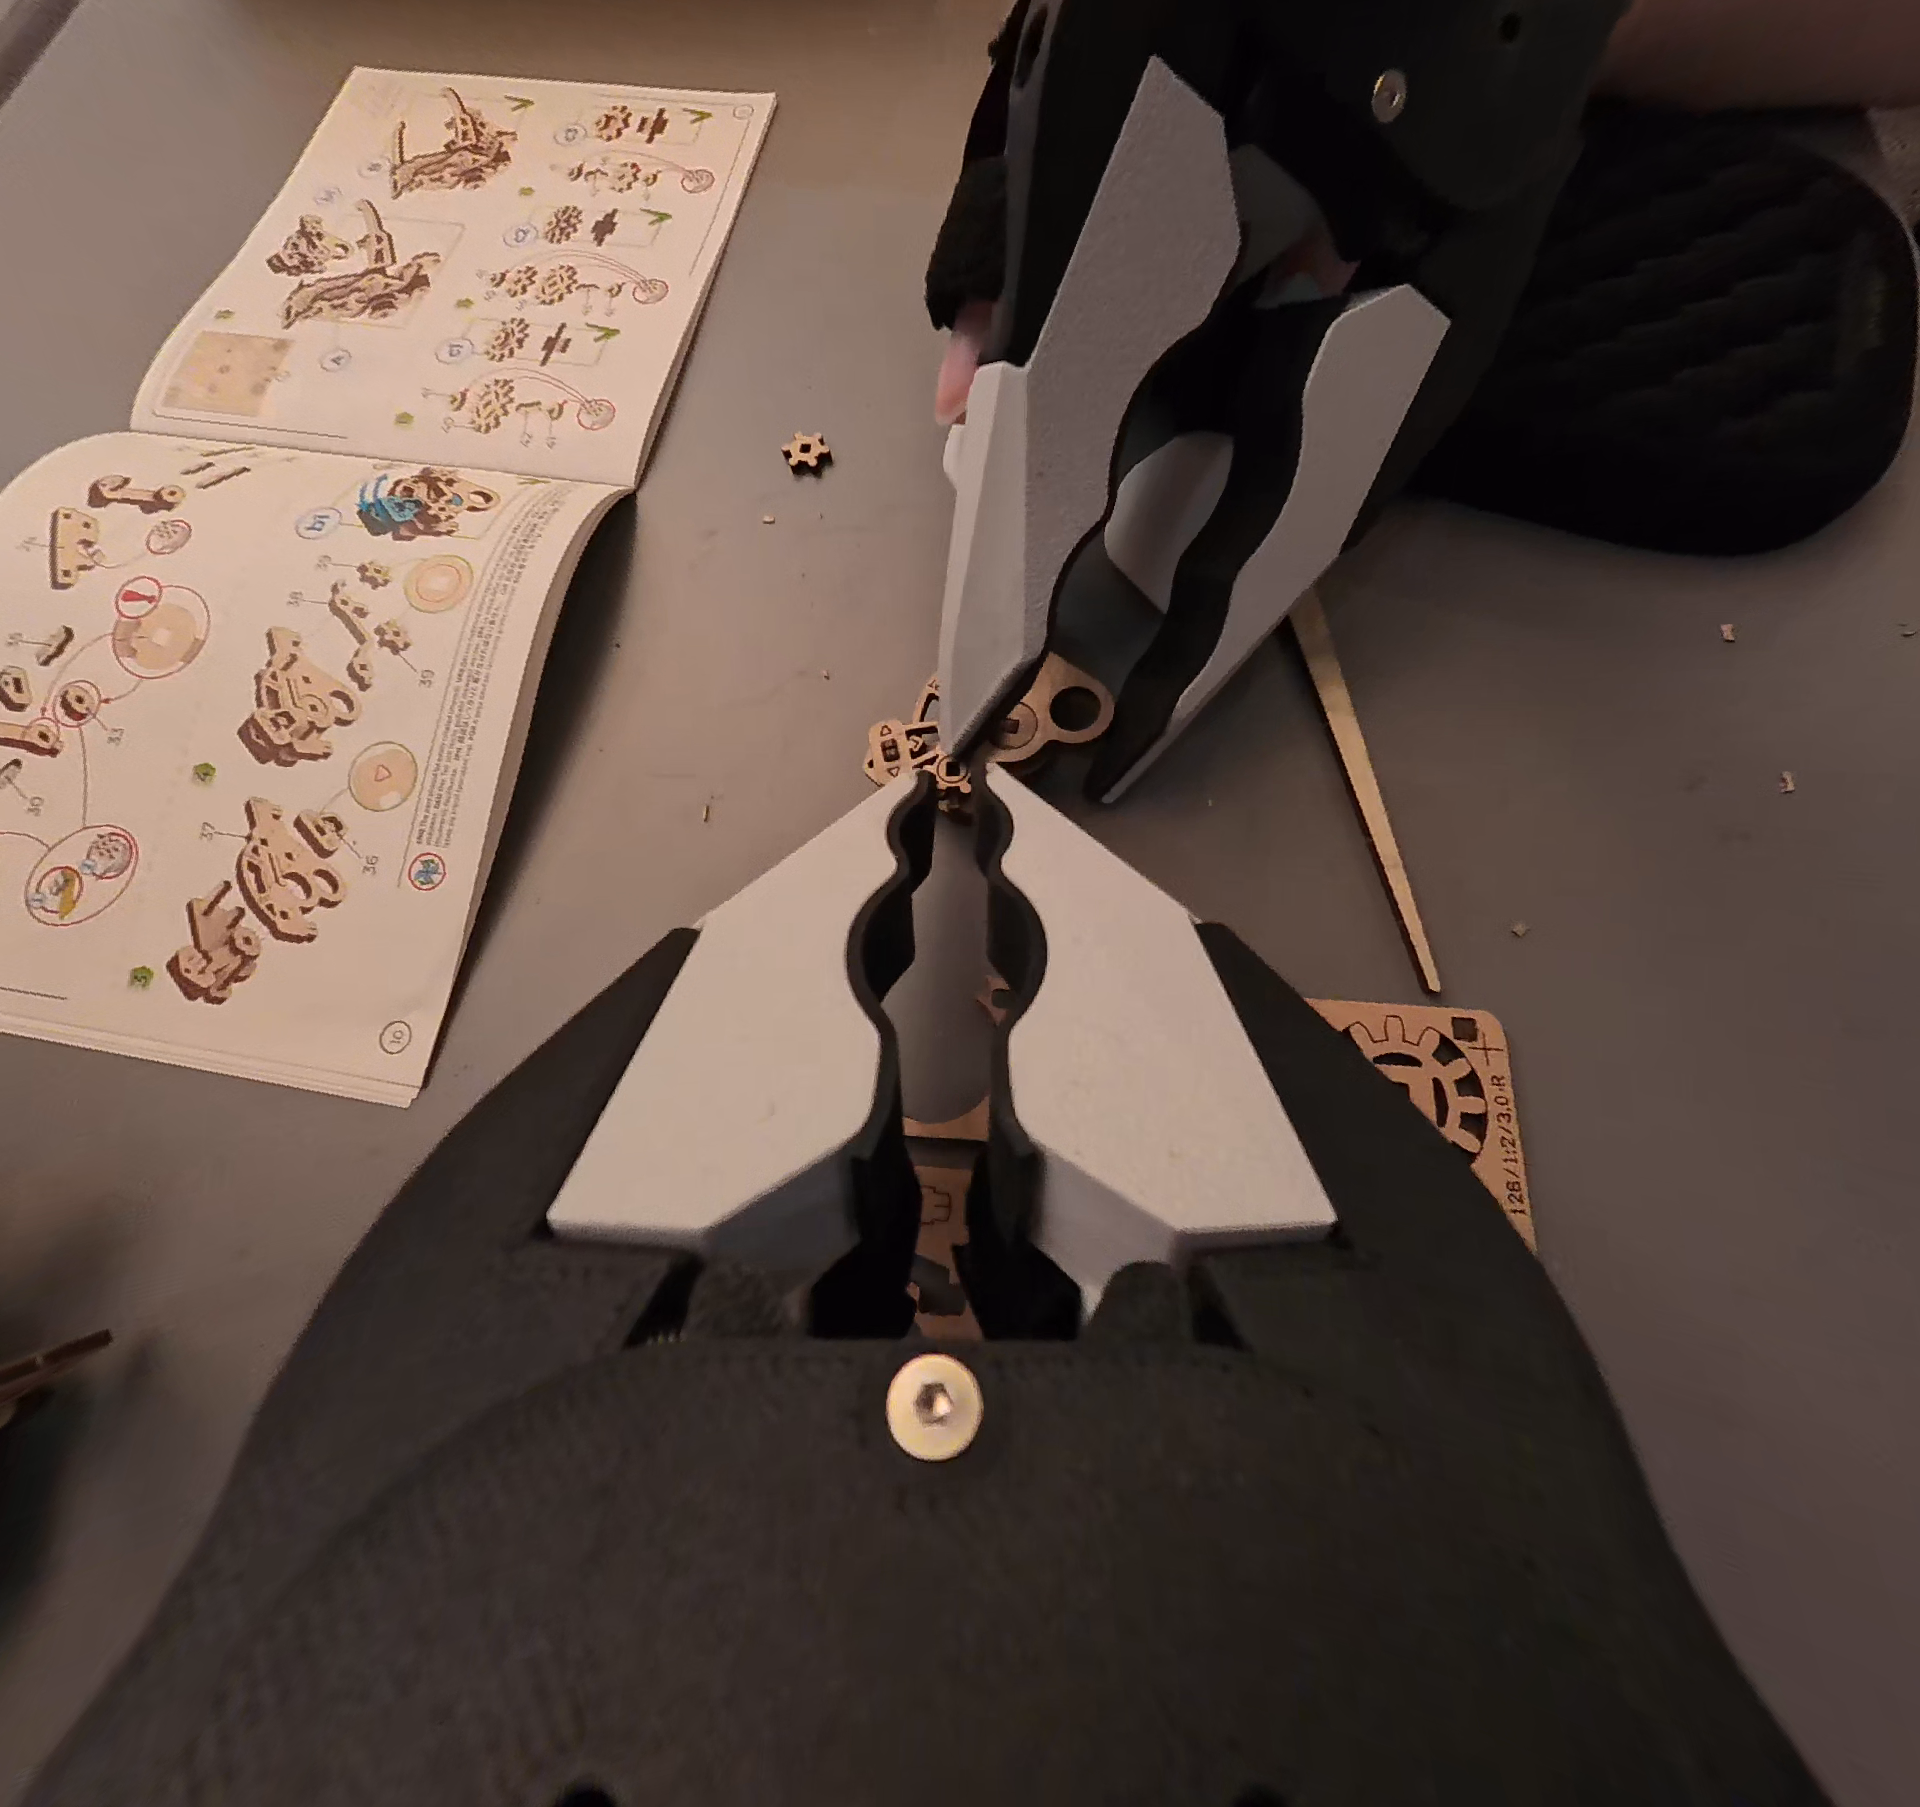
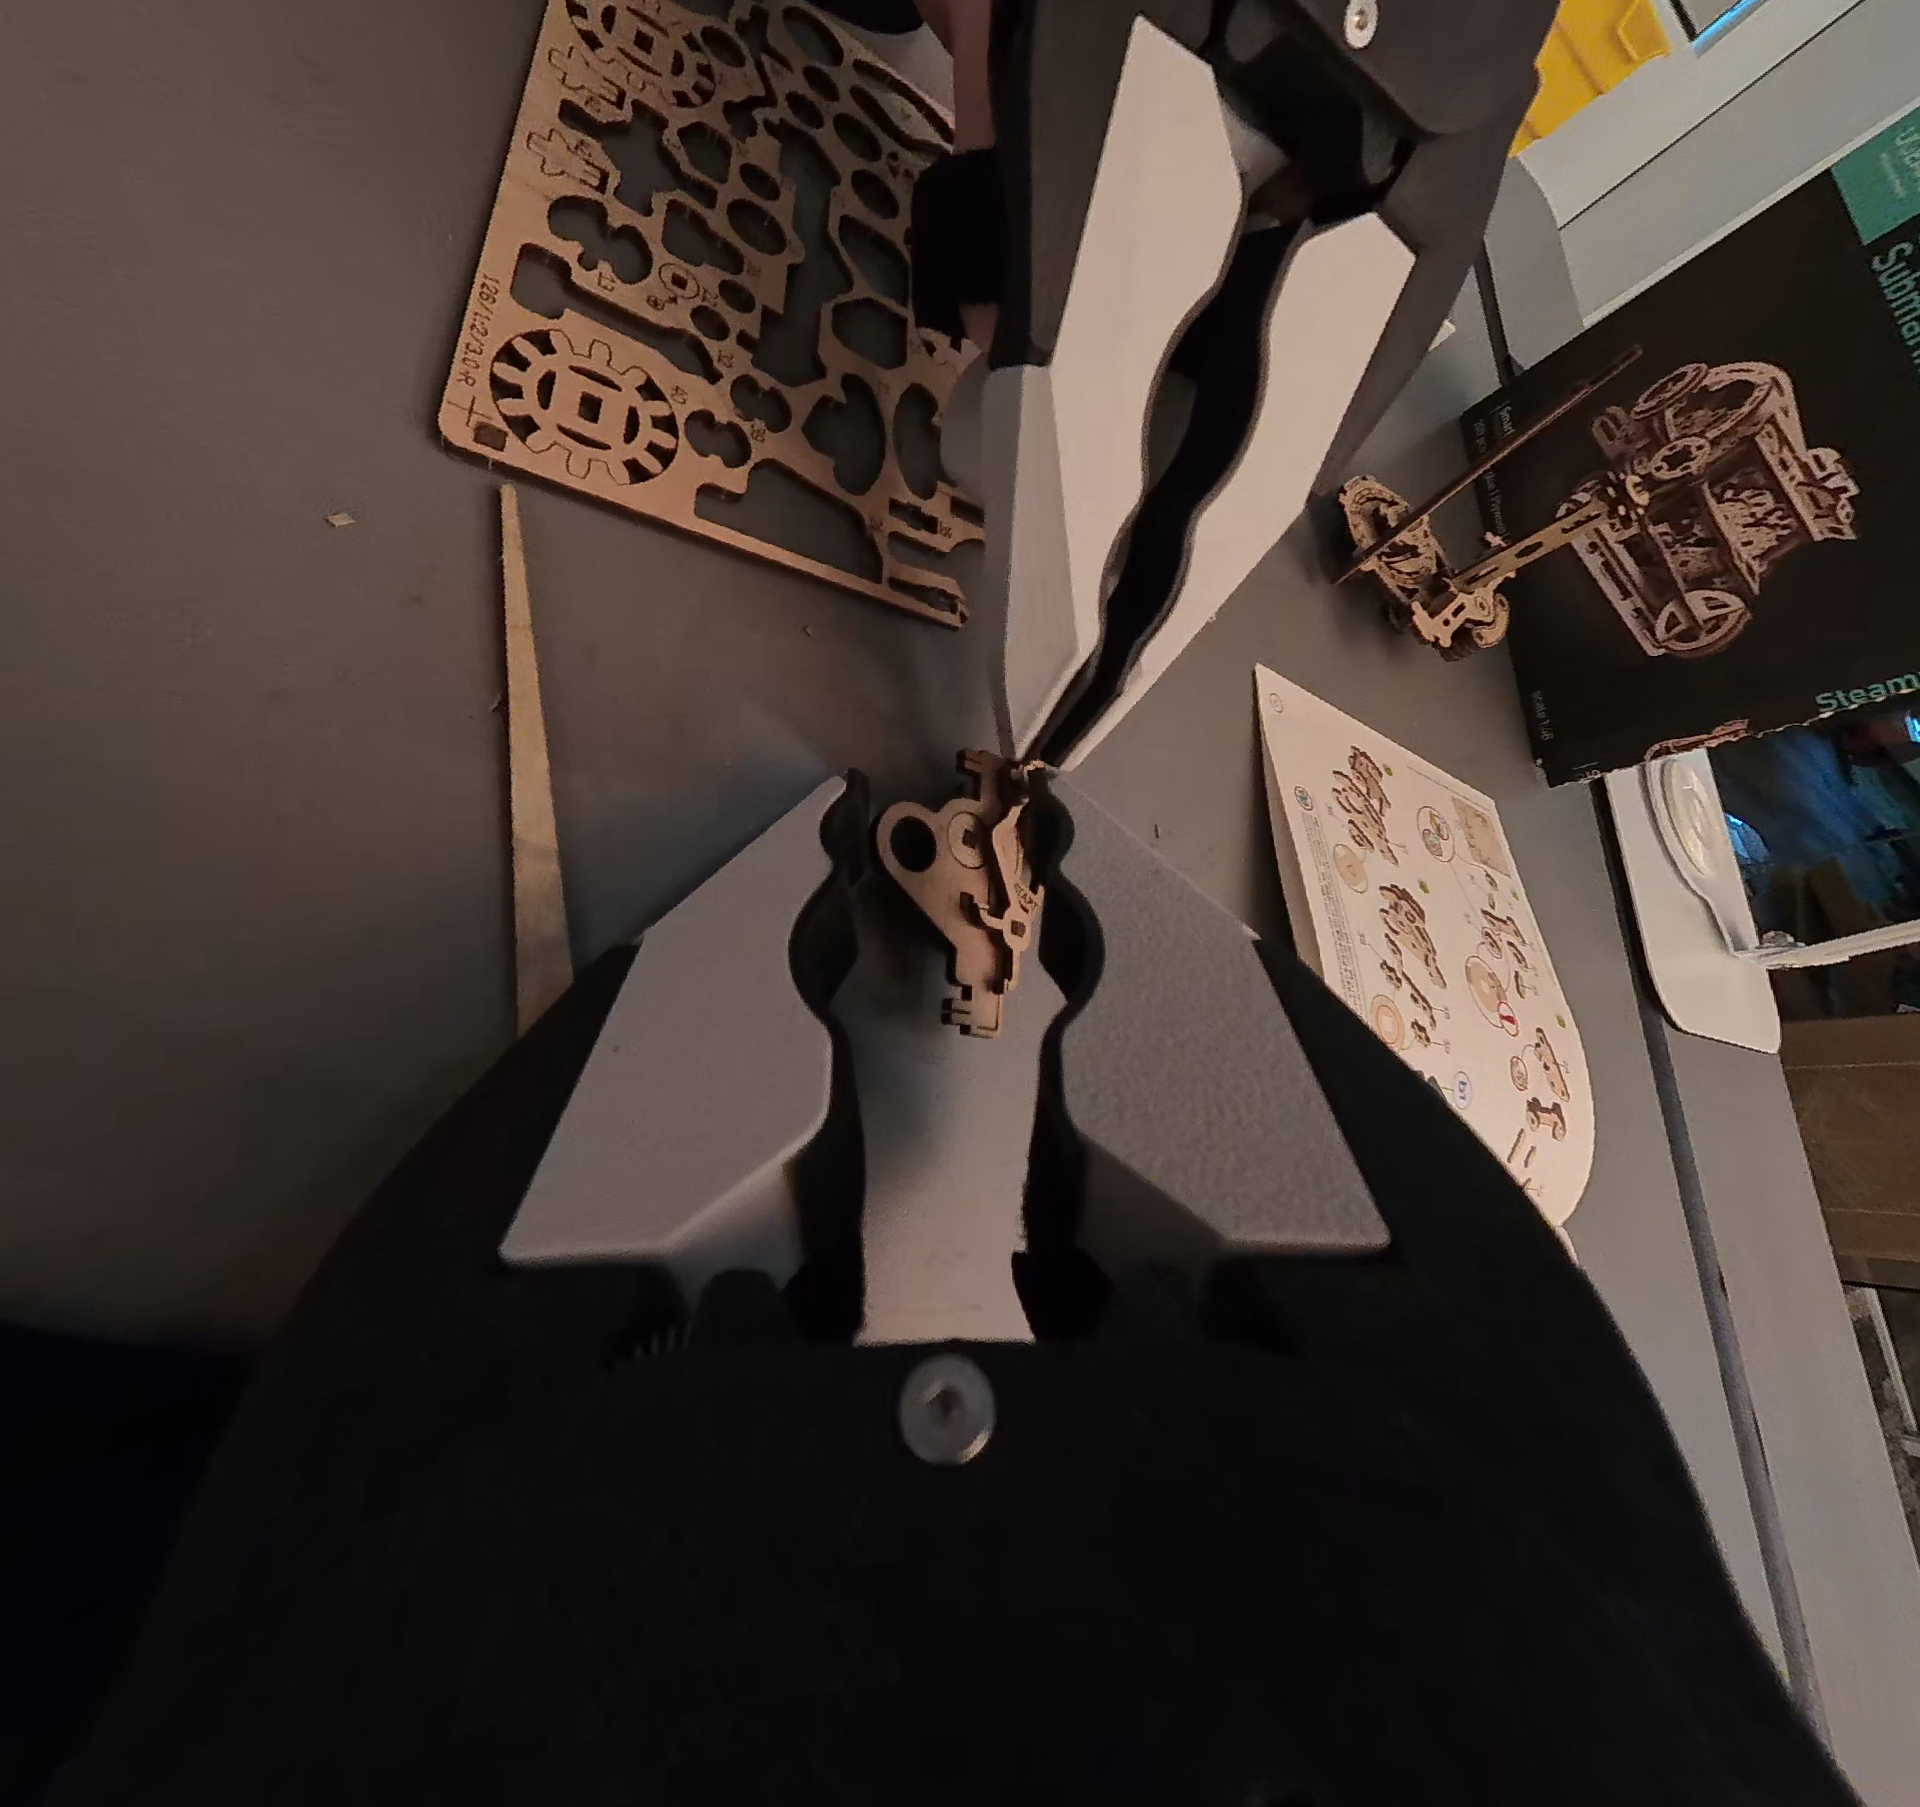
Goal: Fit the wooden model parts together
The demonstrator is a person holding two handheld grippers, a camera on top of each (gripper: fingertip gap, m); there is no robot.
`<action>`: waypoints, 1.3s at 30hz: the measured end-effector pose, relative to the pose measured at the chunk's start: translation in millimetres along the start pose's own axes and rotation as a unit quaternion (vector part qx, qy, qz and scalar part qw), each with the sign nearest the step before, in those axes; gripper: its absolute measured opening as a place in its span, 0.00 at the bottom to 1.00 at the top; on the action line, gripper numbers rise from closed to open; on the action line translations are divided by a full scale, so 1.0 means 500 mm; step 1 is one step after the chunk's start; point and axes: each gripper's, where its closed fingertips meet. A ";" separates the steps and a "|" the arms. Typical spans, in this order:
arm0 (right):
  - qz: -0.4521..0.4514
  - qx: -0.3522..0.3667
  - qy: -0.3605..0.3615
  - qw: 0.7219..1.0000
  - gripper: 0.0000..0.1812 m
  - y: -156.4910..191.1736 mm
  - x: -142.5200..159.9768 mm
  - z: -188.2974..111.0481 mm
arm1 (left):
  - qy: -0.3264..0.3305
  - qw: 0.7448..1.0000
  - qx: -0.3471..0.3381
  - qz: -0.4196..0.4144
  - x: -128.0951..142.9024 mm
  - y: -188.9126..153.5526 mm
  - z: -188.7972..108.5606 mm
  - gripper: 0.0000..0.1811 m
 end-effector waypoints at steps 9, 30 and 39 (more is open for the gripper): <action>0.003 -0.003 -0.002 1.000 0.16 0.001 -0.001 0.000 | 0.001 1.000 0.004 -0.001 0.002 -0.002 0.000 0.02; 0.015 -0.009 0.001 1.000 0.15 0.006 -0.001 -0.004 | -0.006 1.000 0.009 0.011 -0.001 -0.007 0.002 0.02; 0.039 -0.018 -0.007 0.999 0.15 0.005 -0.001 -0.005 | -0.011 1.000 0.011 0.012 -0.001 -0.007 0.002 0.02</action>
Point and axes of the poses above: each gripper's, where its closed fingertips meet, z out along the fingers, x out of its underside, y = z × x across the jaws, and after that the axes turned 5 degrees about -y, right-handed
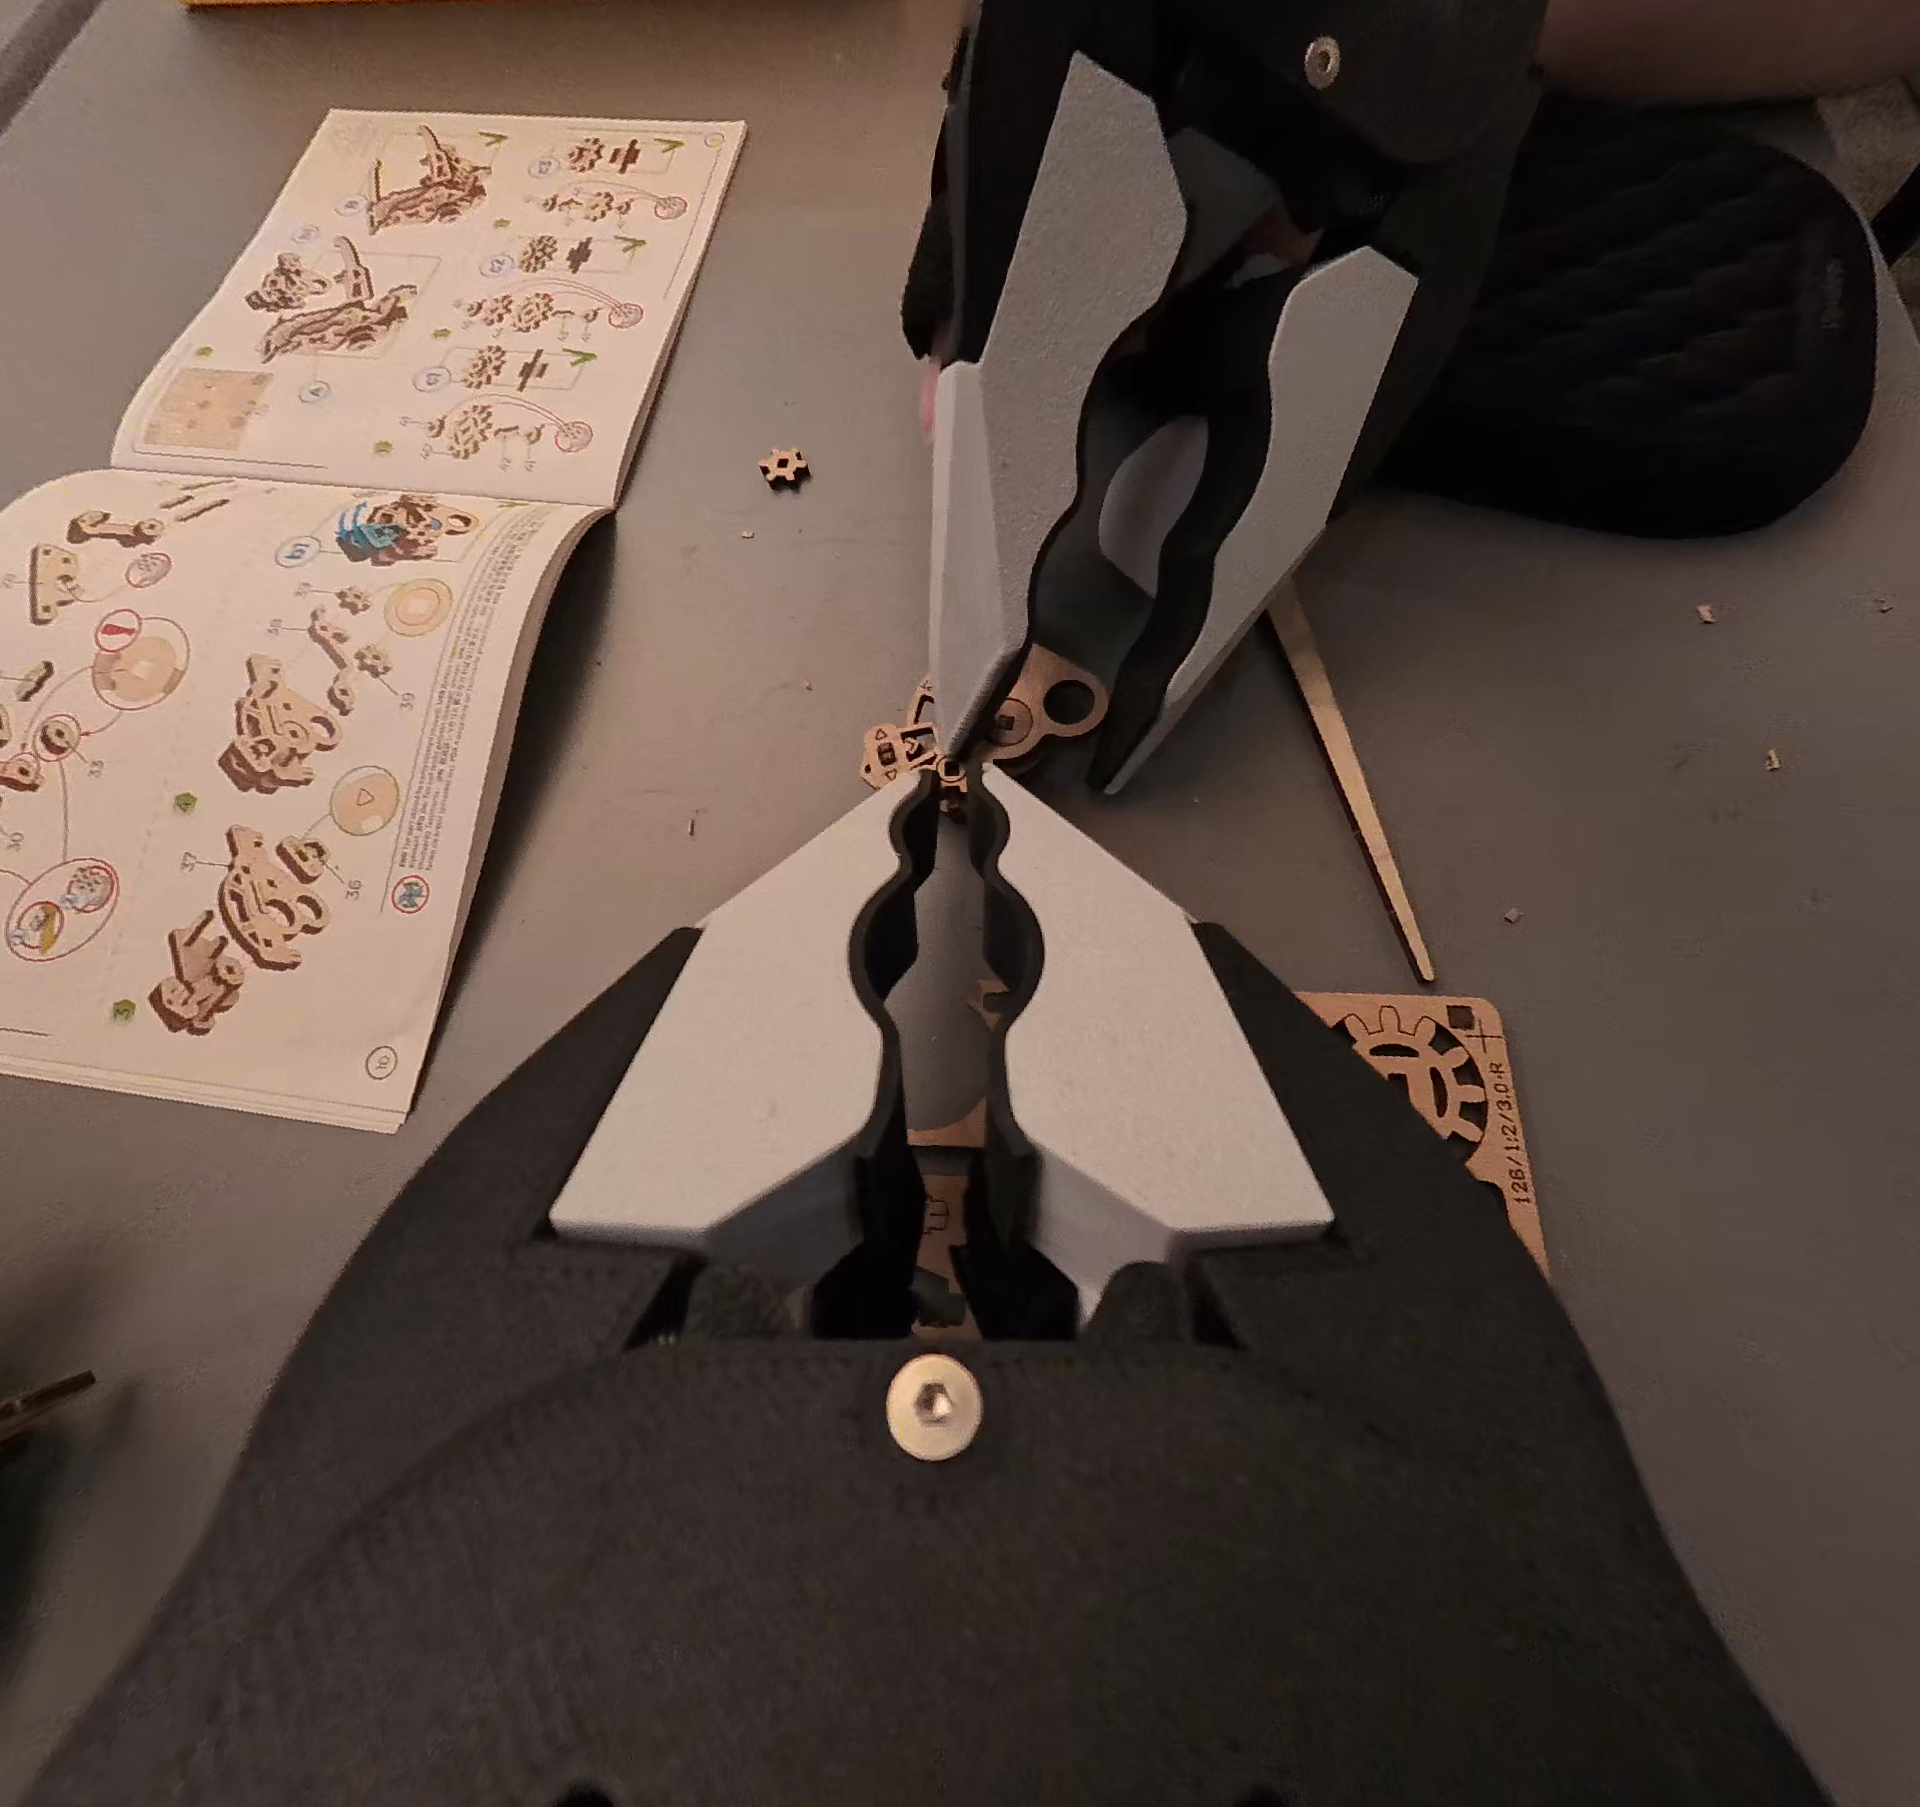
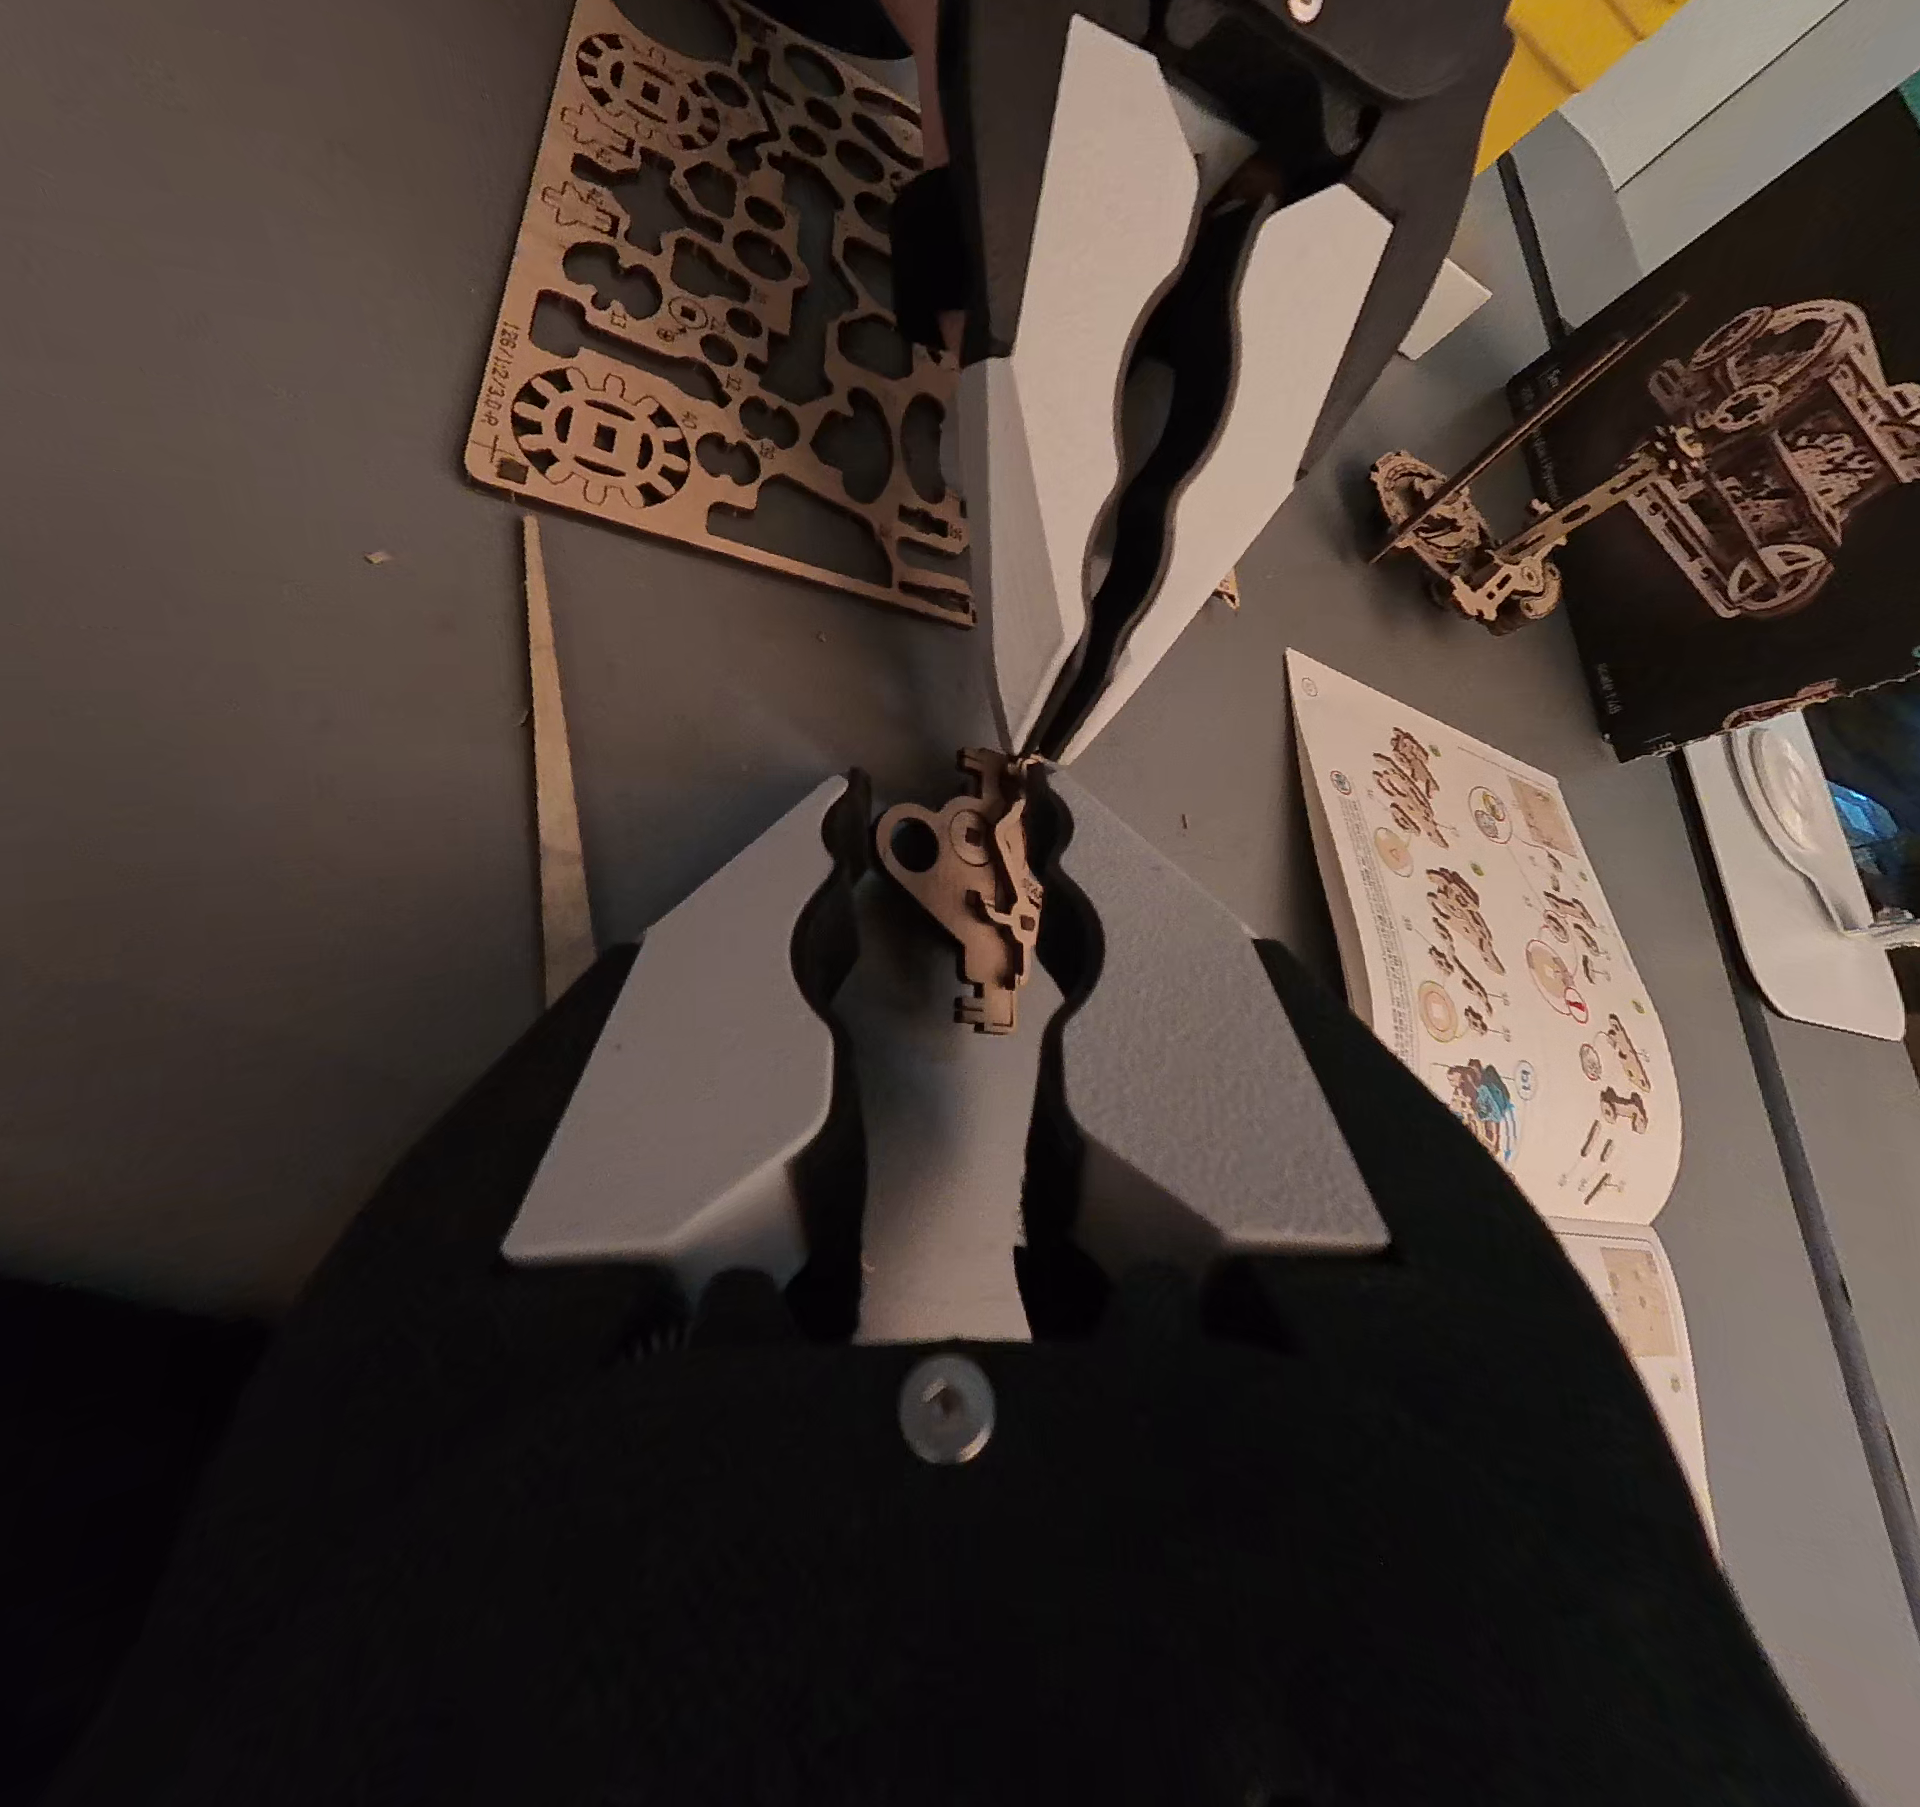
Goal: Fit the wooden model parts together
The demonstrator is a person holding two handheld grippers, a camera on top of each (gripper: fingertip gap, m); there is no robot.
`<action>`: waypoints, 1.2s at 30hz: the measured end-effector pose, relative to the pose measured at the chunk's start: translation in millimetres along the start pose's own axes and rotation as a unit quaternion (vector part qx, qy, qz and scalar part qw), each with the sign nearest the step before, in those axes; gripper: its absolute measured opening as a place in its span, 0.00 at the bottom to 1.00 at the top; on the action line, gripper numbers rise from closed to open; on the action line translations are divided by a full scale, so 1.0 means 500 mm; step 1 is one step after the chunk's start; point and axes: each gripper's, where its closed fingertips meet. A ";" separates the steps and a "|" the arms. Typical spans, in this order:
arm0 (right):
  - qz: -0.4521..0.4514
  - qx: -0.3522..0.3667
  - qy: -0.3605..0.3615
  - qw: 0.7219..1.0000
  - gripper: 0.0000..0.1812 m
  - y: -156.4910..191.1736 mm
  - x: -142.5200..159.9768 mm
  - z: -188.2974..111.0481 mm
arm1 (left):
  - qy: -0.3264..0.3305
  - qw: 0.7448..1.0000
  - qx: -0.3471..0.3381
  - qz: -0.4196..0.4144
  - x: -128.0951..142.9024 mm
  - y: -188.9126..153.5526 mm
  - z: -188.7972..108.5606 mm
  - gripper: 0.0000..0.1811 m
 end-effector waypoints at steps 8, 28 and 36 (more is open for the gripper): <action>-0.005 0.000 -0.008 1.000 0.15 0.000 -0.001 0.000 | -0.004 1.000 0.004 -0.021 -0.001 0.001 0.000 0.02; -0.035 0.010 -0.006 0.999 0.15 0.000 -0.001 -0.001 | 0.003 1.000 0.005 -0.025 -0.002 -0.003 0.006 0.04; 0.005 0.015 -0.027 1.000 0.19 -0.023 0.000 -0.022 | 0.010 0.999 -0.026 -0.024 0.007 0.028 -0.020 0.03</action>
Point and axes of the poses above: each gripper's, where its closed fingertips meet, z out along the fingers, x out of its underside, y = z × x across the jaws, and after that the axes turned 5 degrees about -y, right-handed
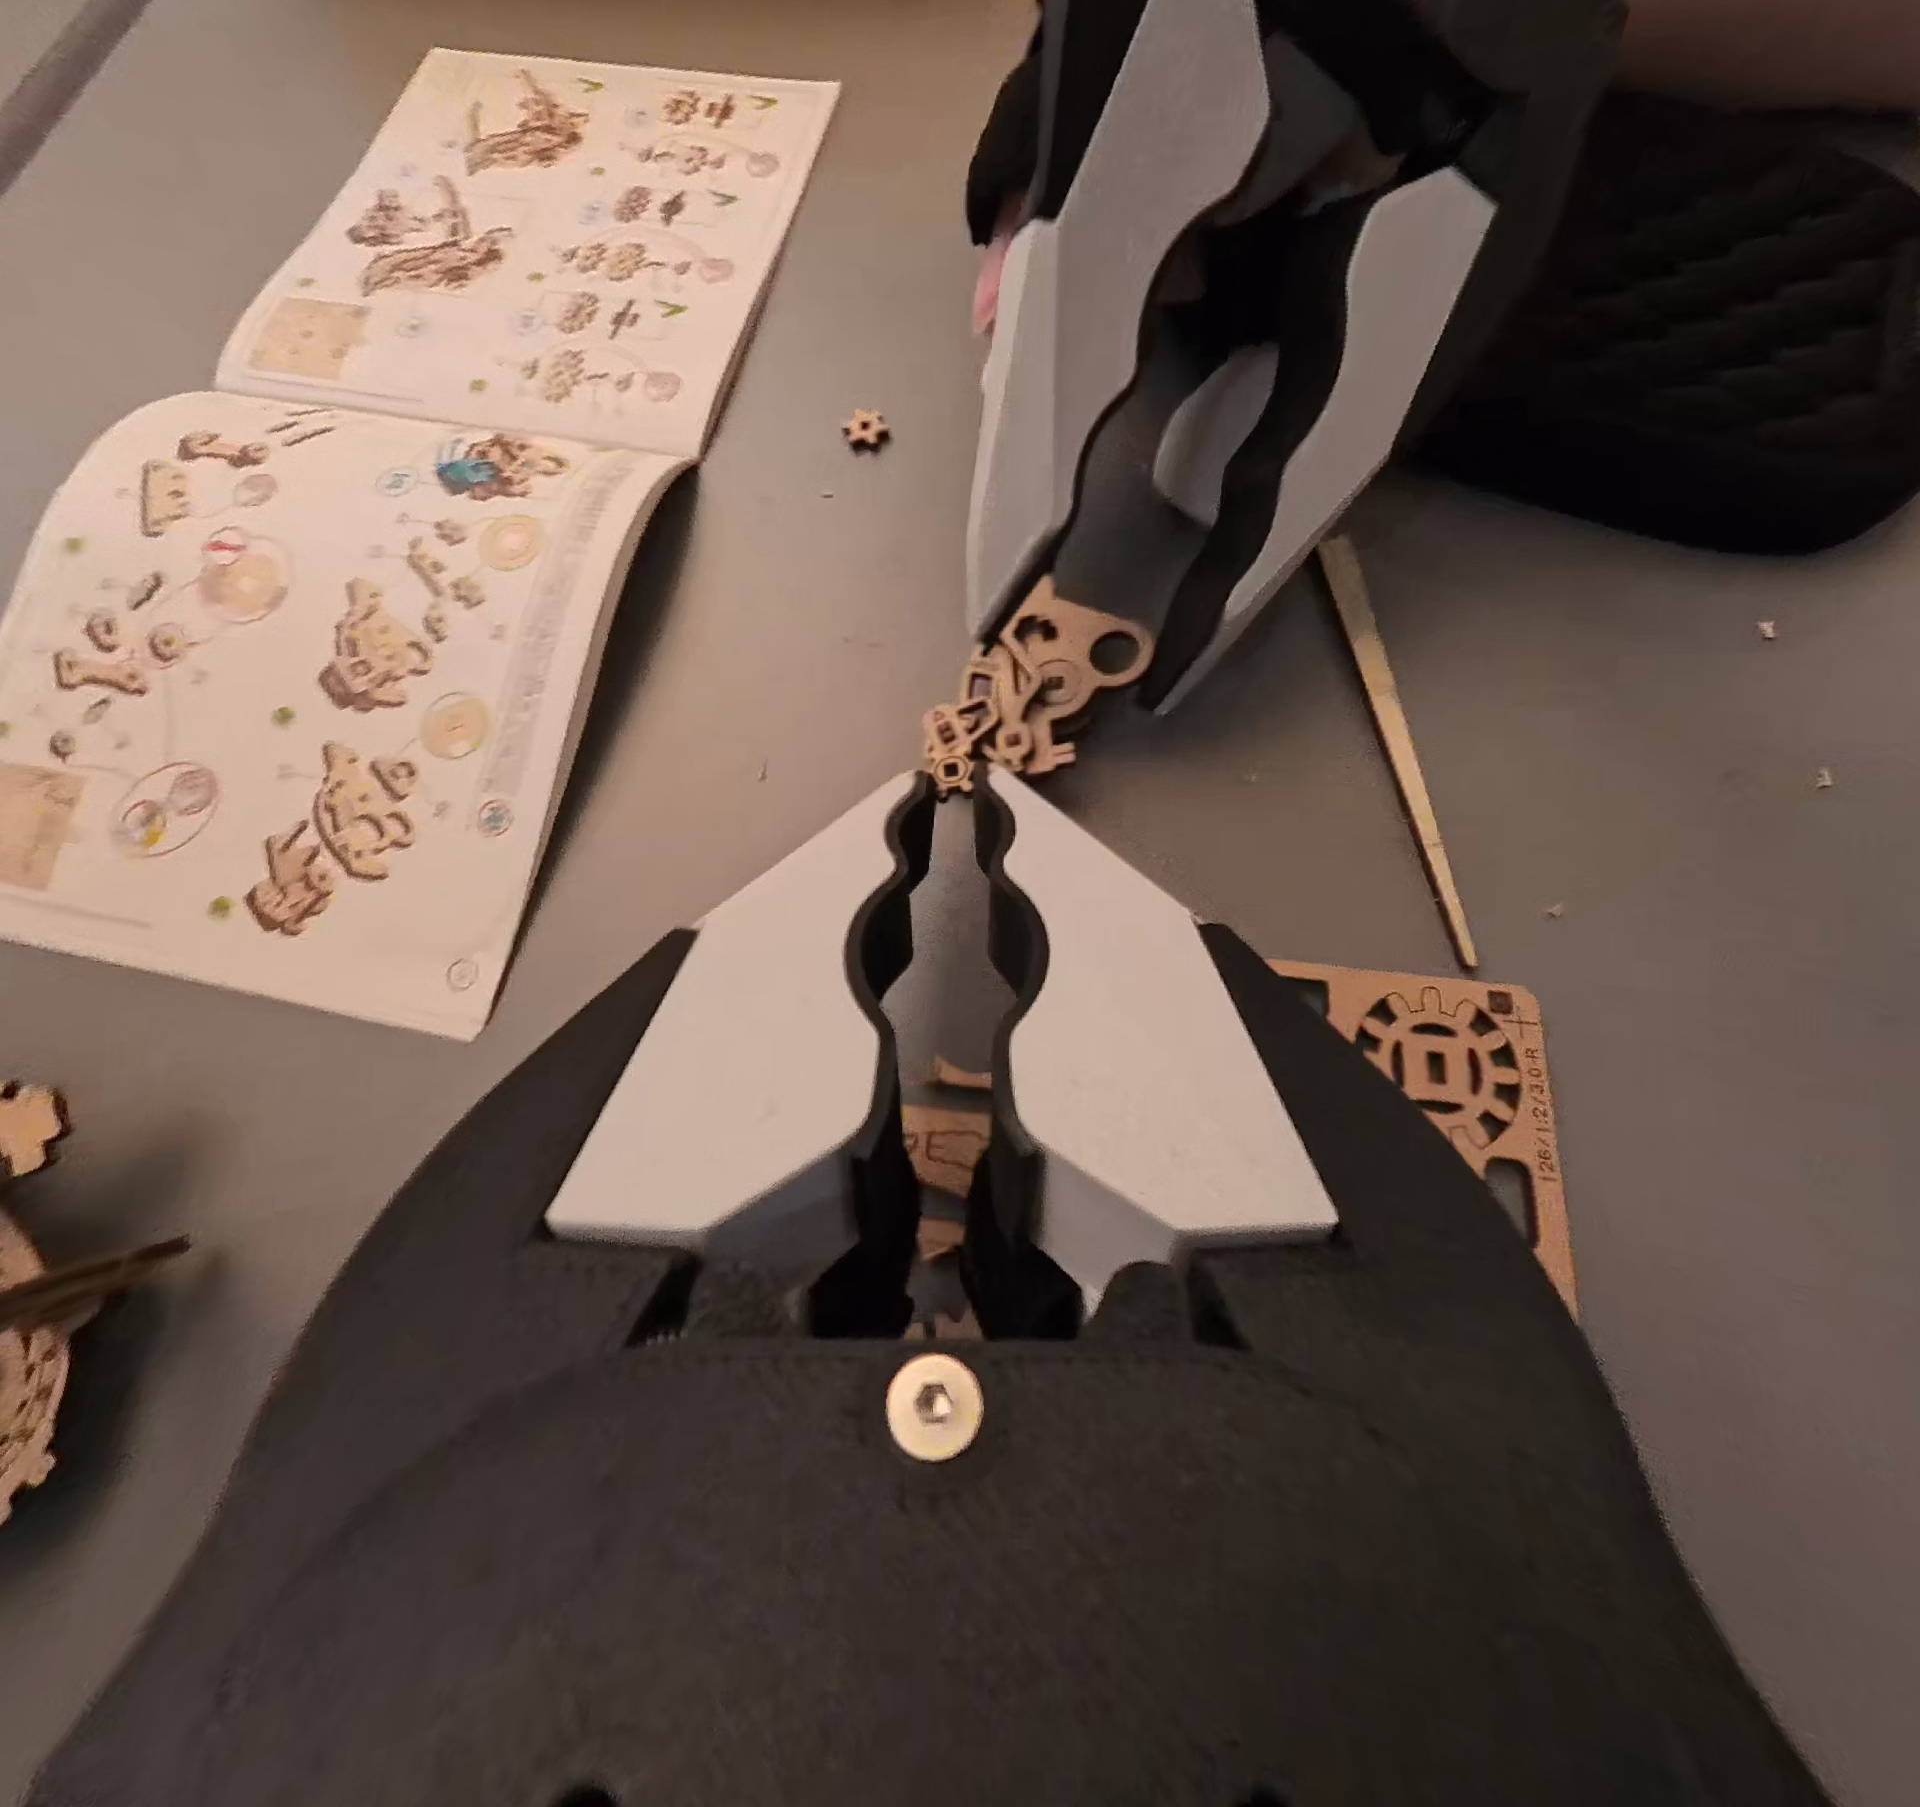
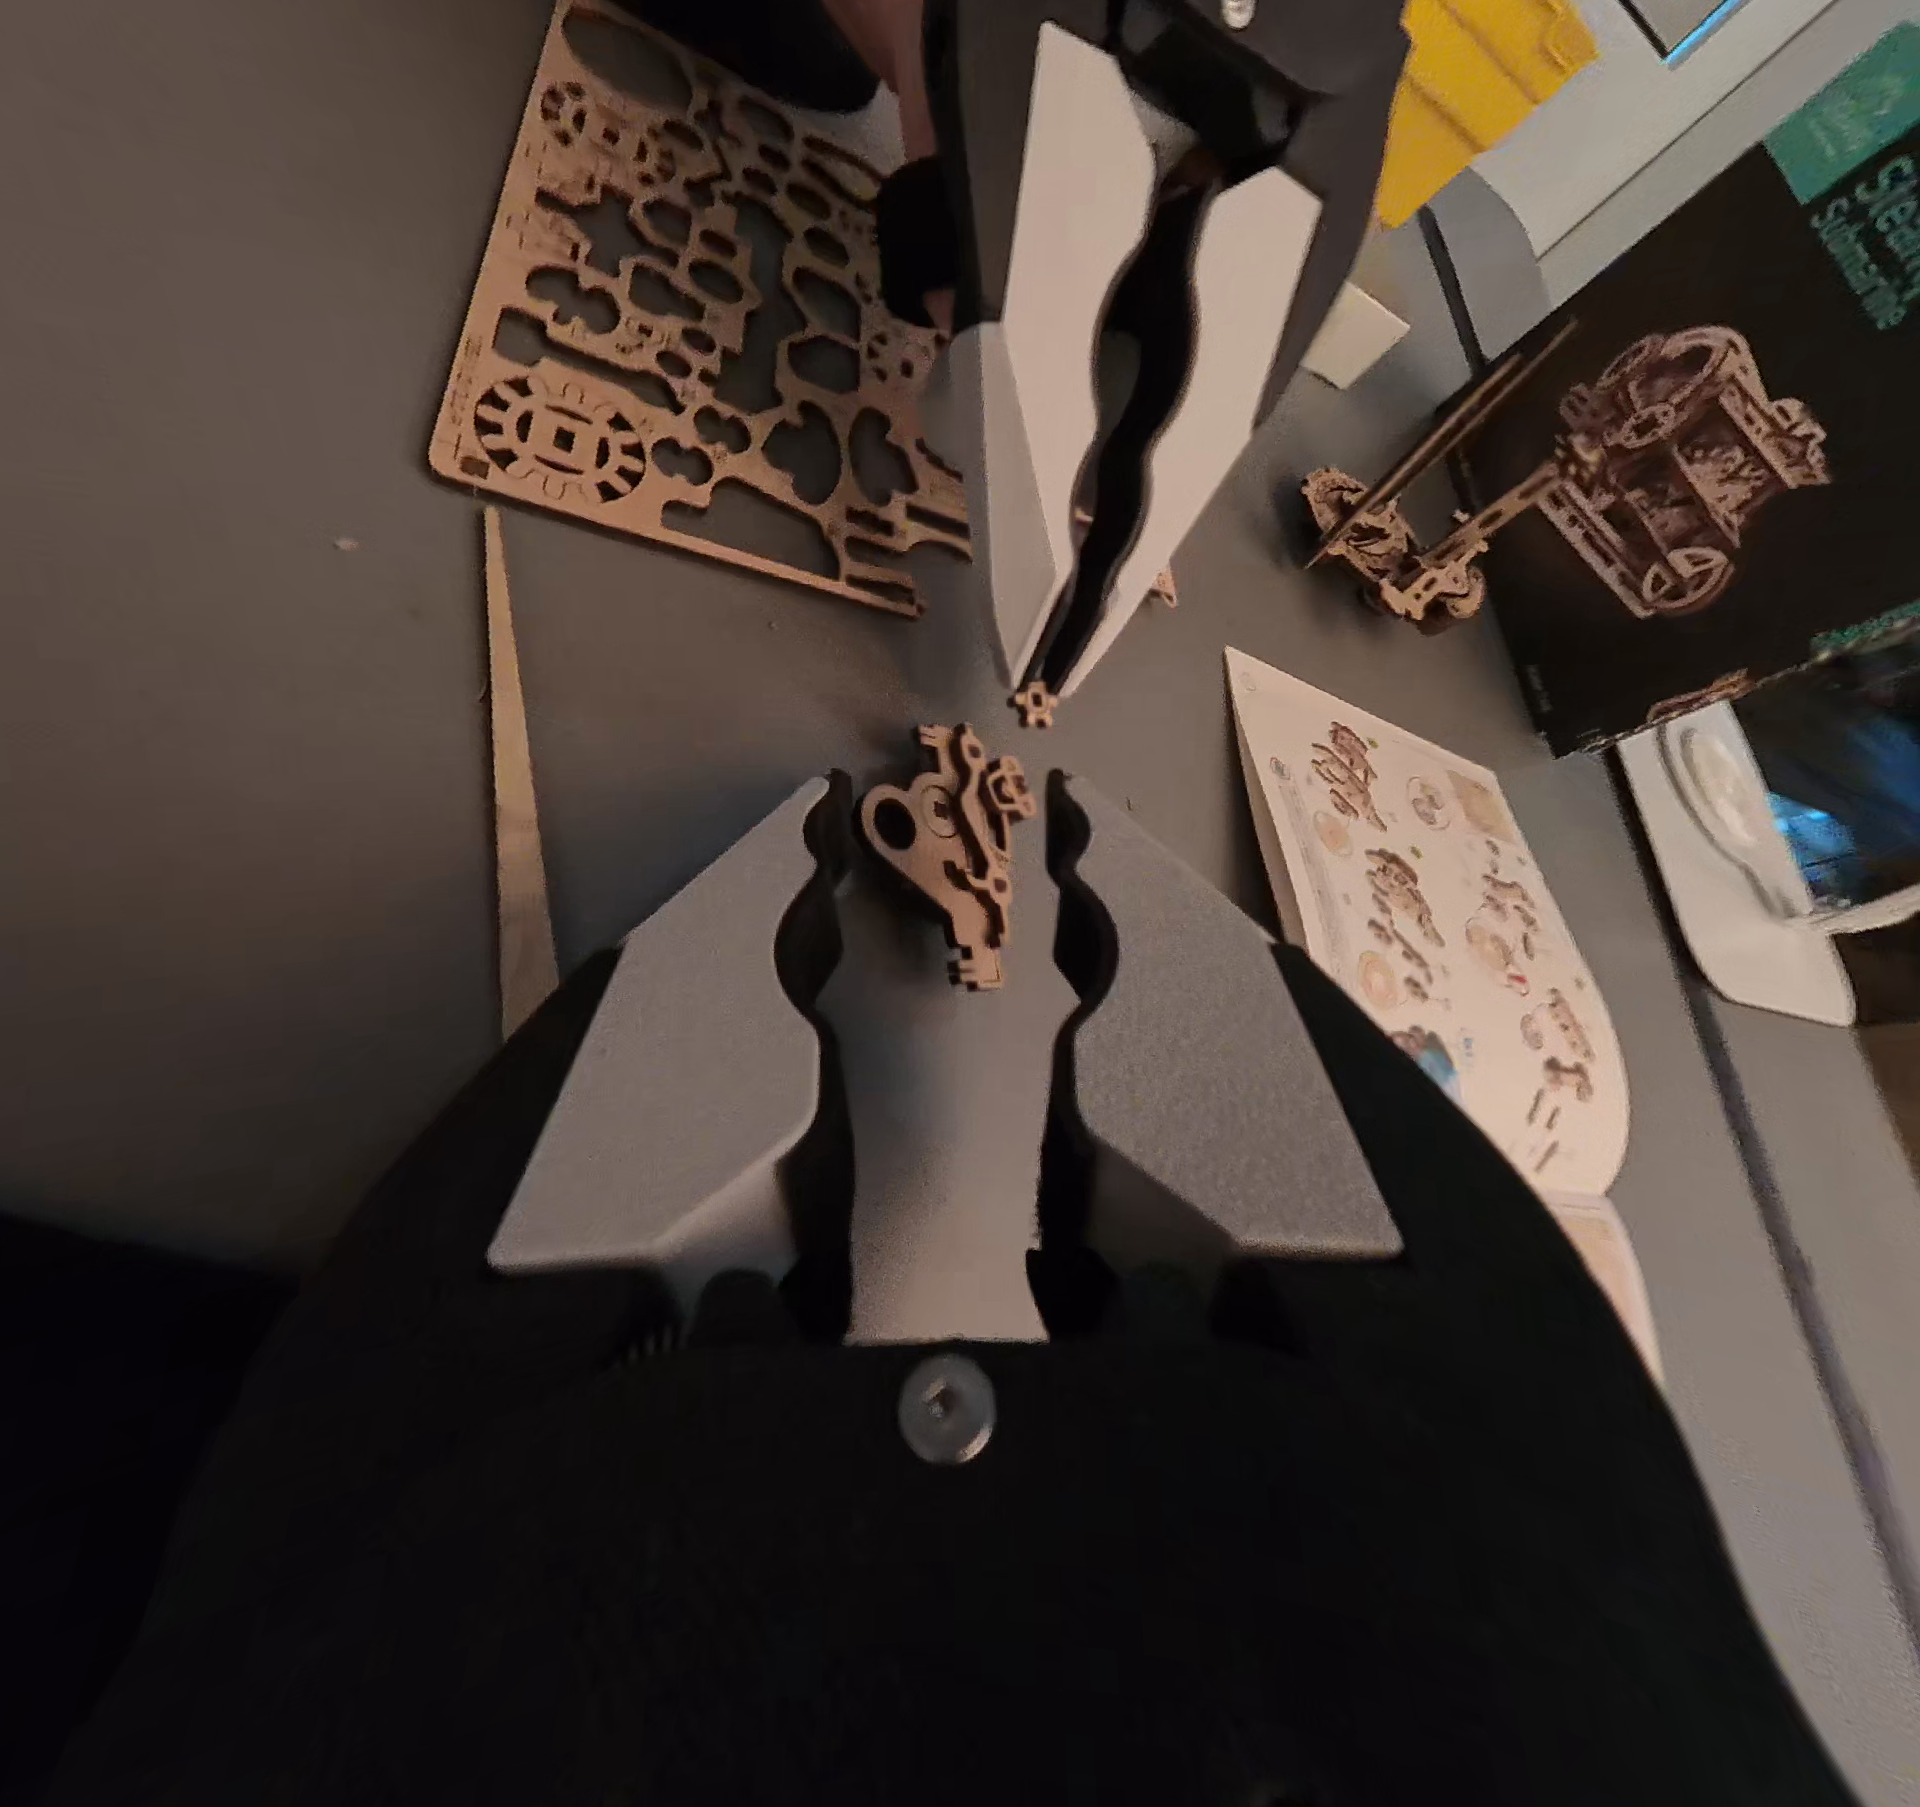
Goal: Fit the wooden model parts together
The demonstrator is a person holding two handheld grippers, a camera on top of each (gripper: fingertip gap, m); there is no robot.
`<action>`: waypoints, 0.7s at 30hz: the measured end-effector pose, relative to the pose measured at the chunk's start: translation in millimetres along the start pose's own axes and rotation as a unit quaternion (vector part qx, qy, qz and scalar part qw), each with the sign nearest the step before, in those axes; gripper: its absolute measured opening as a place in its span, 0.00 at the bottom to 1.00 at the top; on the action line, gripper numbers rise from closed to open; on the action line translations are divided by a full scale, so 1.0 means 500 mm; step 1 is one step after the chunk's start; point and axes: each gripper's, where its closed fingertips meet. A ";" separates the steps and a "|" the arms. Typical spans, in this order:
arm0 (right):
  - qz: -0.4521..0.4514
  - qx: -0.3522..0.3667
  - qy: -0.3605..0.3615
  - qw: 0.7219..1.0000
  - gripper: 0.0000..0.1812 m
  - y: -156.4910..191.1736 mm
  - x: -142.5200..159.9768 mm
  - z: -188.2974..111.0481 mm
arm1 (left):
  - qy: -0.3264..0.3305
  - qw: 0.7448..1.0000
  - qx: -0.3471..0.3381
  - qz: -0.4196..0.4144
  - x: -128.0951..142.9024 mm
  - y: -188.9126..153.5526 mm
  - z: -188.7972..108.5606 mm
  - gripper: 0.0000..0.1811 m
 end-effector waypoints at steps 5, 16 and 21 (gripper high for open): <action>0.059 -0.021 0.009 0.998 0.23 -0.006 0.023 -0.004 | 0.040 0.999 -0.008 -0.008 0.034 0.011 0.008 0.03; 0.121 -0.038 0.044 0.991 0.20 -0.001 0.041 -0.002 | 0.050 0.999 -0.015 0.004 0.035 0.008 0.012 0.14; 0.171 -0.067 0.037 0.982 0.20 0.005 0.035 -0.010 | 0.027 0.999 0.000 0.039 0.012 -0.012 0.007 0.19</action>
Point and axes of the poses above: each gripper's, where its closed fingertips meet, z out along the fingers, x out of its underside, y = z × x across the jaws, and after that the axes turned 5 degrees about -y, right-handed
